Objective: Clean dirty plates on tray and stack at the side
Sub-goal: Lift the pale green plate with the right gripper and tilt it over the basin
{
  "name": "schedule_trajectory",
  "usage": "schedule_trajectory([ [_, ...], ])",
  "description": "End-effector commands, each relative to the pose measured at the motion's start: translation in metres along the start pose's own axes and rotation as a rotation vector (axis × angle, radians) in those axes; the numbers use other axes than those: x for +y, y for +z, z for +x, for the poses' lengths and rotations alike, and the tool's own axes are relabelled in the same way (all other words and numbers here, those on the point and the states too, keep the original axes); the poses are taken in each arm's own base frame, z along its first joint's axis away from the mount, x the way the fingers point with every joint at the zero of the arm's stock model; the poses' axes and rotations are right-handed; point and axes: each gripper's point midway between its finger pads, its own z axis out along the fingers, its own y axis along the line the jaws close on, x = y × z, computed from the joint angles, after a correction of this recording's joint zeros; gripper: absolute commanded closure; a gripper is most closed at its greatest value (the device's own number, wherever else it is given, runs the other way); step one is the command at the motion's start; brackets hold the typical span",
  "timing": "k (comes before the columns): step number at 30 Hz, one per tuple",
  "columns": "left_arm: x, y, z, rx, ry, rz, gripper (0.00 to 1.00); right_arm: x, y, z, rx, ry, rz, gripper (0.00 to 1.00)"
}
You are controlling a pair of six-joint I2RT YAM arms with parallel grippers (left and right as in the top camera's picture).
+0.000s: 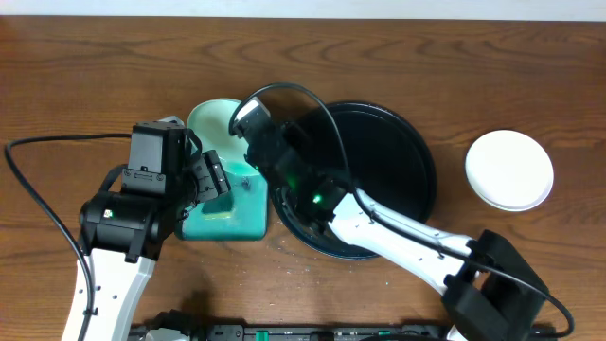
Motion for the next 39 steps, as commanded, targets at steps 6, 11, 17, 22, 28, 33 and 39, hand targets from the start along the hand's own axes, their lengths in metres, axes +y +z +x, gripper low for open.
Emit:
schedule_trajectory([
  [6, -0.002, -0.006, -0.006, -0.019, 0.004, 0.006, 0.18, -0.038, -0.045, -0.052, -0.109, -0.018, 0.133, 0.99],
  [11, -0.002, -0.006, -0.006, -0.019, 0.004, 0.005, 0.18, -0.04, -0.052, -0.059, -0.125, -0.022, 0.135, 0.99],
  [17, -0.002, -0.006, -0.006, -0.019, 0.004, 0.006, 0.18, -0.038, -0.055, -0.06, -0.125, -0.054, 0.143, 0.99],
  [22, -0.002, -0.006, -0.006, -0.019, 0.004, 0.006, 0.18, -0.033, -0.057, -0.061, -0.13, -0.085, 0.135, 0.99],
  [28, -0.002, -0.006, -0.006, -0.019, 0.004, 0.006, 0.18, -0.031, -0.058, -0.064, -0.138, -0.081, 0.133, 0.99],
  [33, -0.002, -0.006, -0.006, -0.019, 0.004, 0.005, 0.18, -0.038, -0.06, -0.065, -0.141, -0.068, 0.17, 0.99],
  [39, -0.002, -0.006, -0.006, -0.019, 0.004, 0.006, 0.18, -0.039, -0.06, -0.07, -0.157, -0.065, 0.176, 0.99],
])
